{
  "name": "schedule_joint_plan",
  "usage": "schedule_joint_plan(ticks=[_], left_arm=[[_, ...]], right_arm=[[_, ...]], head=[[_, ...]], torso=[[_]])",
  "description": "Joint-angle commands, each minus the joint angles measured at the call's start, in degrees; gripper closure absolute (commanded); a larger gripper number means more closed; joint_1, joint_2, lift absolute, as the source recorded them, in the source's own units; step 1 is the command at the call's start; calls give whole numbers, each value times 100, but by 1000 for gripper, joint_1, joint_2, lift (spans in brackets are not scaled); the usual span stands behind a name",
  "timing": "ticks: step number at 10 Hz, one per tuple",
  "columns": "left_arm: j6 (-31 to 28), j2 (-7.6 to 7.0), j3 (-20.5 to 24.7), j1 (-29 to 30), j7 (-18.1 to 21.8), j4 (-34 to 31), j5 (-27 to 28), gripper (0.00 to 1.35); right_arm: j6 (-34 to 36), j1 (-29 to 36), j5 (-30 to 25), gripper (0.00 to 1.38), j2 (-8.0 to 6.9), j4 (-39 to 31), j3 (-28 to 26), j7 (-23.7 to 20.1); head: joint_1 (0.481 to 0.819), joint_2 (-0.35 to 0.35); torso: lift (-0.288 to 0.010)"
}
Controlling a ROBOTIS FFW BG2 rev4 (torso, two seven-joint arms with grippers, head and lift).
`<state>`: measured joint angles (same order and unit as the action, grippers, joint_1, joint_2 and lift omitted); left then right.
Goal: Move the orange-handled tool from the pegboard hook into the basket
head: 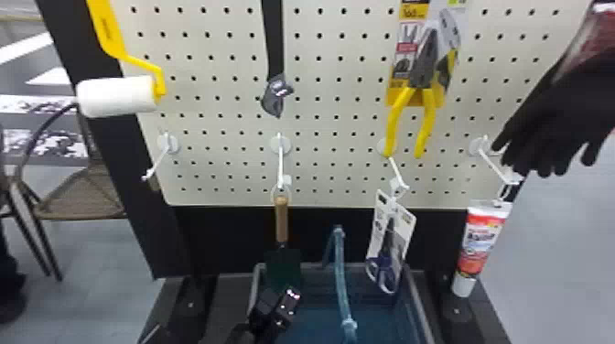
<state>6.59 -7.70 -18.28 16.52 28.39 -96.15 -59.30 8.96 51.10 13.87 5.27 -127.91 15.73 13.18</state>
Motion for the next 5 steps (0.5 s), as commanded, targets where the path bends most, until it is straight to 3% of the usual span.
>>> schedule_joint_plan(ticks=[1,5], left_arm=[[0,5,0,0,0,-11,-3,225],[0,5,0,0,0,-11,-12,225]], right_arm=[[0,0,1,406,0,0,0,0],[0,0,1,406,0,0,0,0]], head=[[549,0],[549,0]], torso=[[-100],[-100]])
